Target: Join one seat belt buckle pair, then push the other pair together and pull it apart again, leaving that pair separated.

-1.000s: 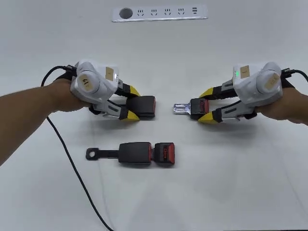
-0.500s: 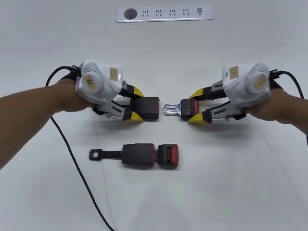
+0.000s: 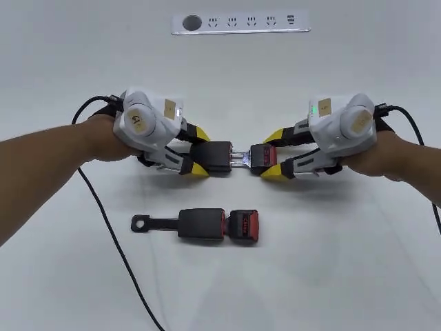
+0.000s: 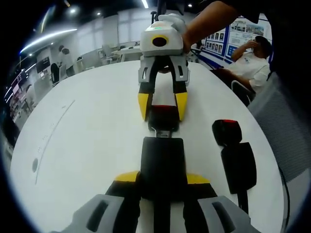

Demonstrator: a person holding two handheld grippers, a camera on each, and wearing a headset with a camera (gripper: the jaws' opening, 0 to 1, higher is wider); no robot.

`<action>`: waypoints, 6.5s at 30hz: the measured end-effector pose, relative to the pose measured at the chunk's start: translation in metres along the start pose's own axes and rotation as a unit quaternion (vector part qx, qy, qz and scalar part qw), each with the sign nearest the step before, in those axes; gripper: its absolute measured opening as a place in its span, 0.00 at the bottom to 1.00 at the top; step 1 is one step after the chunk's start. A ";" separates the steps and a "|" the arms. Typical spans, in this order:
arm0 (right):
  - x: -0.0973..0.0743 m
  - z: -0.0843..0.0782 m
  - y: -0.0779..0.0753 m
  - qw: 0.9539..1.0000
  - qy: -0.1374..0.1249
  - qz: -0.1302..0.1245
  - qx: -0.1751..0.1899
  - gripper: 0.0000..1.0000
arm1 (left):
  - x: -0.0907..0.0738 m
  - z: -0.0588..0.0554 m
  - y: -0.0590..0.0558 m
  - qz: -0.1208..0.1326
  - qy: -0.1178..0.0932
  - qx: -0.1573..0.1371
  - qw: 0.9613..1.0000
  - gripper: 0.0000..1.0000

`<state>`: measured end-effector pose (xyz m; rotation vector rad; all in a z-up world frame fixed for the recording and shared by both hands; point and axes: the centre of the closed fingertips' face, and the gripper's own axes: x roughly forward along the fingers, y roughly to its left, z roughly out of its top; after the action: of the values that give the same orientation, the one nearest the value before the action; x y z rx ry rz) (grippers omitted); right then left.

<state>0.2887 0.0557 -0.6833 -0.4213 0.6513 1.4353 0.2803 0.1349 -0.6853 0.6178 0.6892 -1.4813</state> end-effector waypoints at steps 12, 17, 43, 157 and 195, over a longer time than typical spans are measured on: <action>0.008 0.000 0.001 1.000 0.003 0.000 0.001 0.33 | -0.001 0.001 -0.001 -0.001 0.011 -0.005 1.000 0.34; 0.010 0.001 0.004 1.000 0.004 -0.002 0.003 0.33 | 0.000 -0.001 0.000 -0.001 0.010 -0.004 1.000 0.34; 0.024 0.009 0.003 1.000 0.024 -0.016 -0.005 0.32 | 0.003 0.001 0.001 -0.009 0.024 0.000 1.000 0.33; -0.068 -0.052 -0.002 0.998 0.017 -0.052 0.018 0.33 | 0.002 -0.002 0.001 -0.010 0.009 0.000 1.000 0.35; -0.081 -0.063 -0.006 0.991 0.003 -0.121 0.061 0.56 | -0.004 0.013 -0.001 0.017 -0.005 -0.070 0.997 0.47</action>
<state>0.2837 -0.0467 -0.6801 -0.3936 0.6645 1.1578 0.2797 0.1280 -0.6732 0.5116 0.7639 -1.3904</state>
